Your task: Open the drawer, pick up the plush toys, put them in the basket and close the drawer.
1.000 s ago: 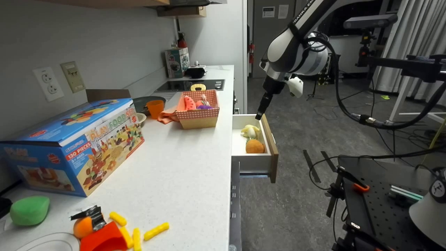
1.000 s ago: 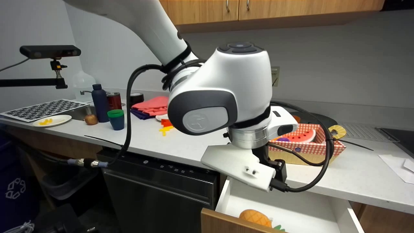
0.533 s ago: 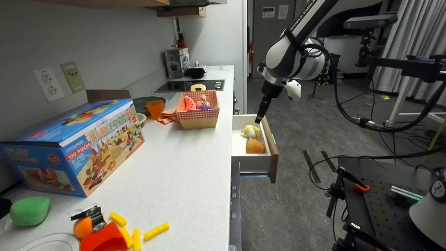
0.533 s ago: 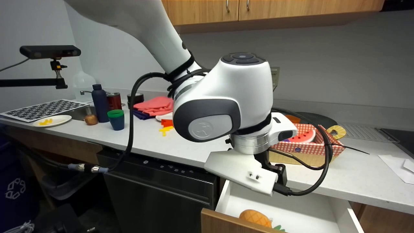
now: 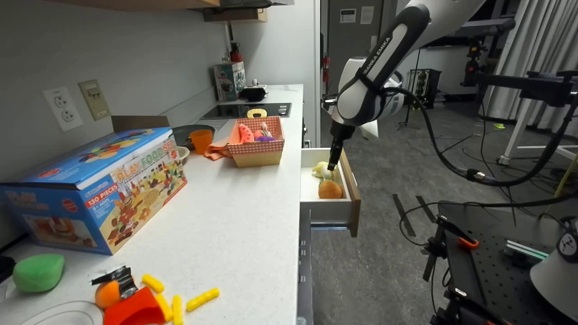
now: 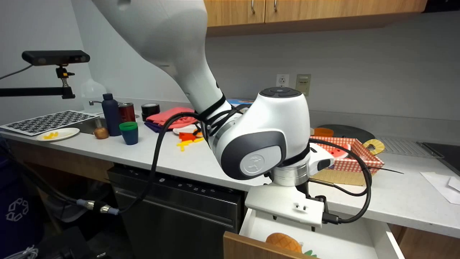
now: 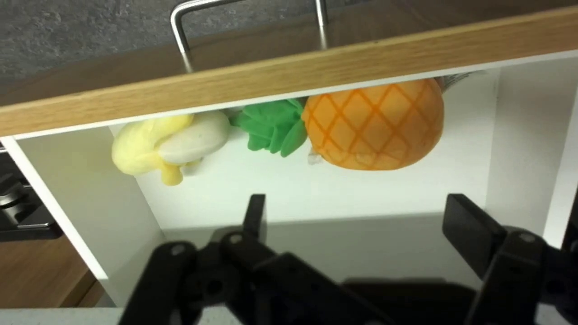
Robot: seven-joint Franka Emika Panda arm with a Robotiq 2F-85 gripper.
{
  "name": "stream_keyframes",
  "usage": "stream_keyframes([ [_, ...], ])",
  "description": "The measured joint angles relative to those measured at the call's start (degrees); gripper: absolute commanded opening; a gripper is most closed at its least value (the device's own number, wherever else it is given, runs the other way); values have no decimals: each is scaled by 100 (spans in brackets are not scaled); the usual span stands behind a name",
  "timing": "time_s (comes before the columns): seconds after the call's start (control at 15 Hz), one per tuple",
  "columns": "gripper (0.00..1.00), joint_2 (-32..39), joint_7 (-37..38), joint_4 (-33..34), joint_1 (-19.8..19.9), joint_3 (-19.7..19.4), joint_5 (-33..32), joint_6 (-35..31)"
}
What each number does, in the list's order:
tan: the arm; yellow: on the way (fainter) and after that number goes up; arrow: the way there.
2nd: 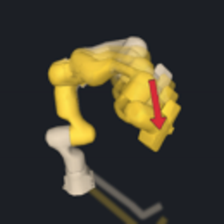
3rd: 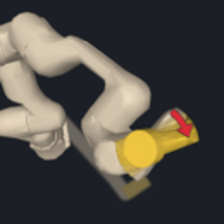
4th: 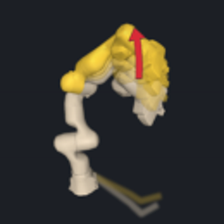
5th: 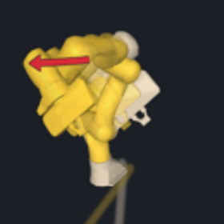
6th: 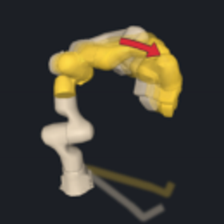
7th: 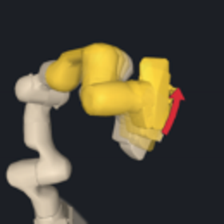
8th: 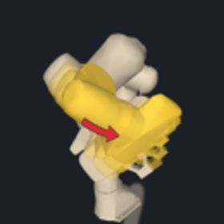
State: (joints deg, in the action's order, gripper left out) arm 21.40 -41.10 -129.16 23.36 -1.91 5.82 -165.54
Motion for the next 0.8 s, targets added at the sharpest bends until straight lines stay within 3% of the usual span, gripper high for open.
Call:
stream_keyframes([
  [0.6, 100, 1056, 24, 877, 139, -118, -111, 752],
  [0.8, 100, 1145, 484, 1039, -66, -475, -617, 1048],
])
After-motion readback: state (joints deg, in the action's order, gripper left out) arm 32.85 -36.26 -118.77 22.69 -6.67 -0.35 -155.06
